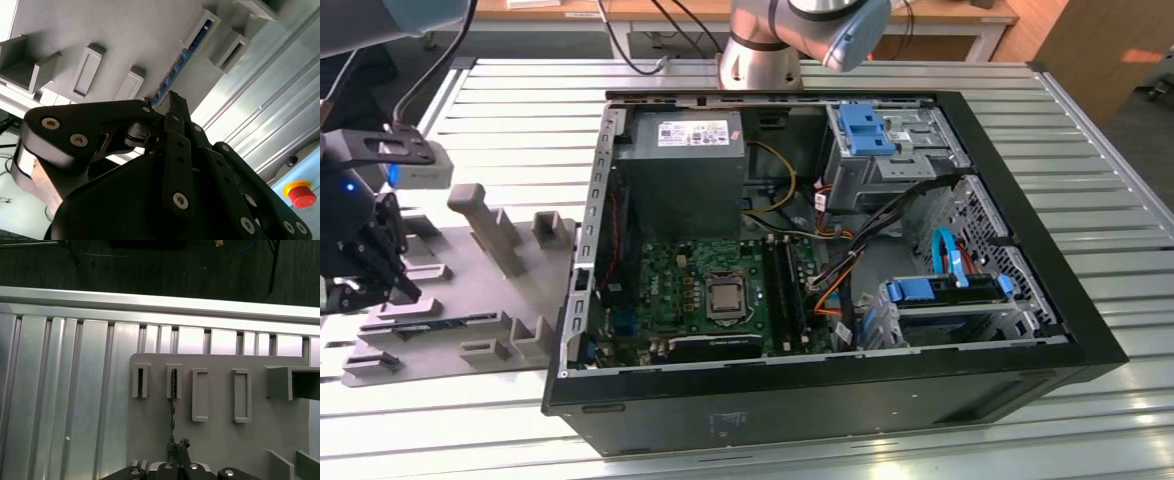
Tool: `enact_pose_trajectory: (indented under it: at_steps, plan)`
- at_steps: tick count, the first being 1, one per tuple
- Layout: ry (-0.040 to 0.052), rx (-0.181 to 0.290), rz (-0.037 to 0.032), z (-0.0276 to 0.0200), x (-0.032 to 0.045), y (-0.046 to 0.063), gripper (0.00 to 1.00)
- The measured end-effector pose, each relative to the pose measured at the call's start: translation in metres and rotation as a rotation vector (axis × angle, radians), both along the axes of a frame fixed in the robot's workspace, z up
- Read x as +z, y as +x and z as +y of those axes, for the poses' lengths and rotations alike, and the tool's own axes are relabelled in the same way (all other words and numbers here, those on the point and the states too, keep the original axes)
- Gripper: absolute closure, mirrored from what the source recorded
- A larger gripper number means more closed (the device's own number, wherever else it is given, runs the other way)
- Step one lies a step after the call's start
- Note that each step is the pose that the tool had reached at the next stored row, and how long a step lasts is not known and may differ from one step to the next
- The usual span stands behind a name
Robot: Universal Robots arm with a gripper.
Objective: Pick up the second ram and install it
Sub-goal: 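Pick up the second ram and move it above second insertion slot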
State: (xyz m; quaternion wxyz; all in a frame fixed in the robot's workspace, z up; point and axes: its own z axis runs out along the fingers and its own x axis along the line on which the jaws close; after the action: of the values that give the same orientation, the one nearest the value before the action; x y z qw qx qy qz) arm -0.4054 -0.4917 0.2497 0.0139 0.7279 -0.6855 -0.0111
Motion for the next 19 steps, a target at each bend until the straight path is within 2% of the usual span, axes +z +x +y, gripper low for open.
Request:
enact_pose_trajectory:
  at_steps: [7, 13, 19]
  plan:
    - [0.0002, -0.012, -0.0002, 0.0, -0.0063, 0.0, 0.89]
    - [0.0002, -0.012, -0.0001, 0.0, -0.0066, 0.0, 0.89]
    - [0.0003, -0.012, -0.0019, 0.0, -0.0122, 0.0, 0.89]
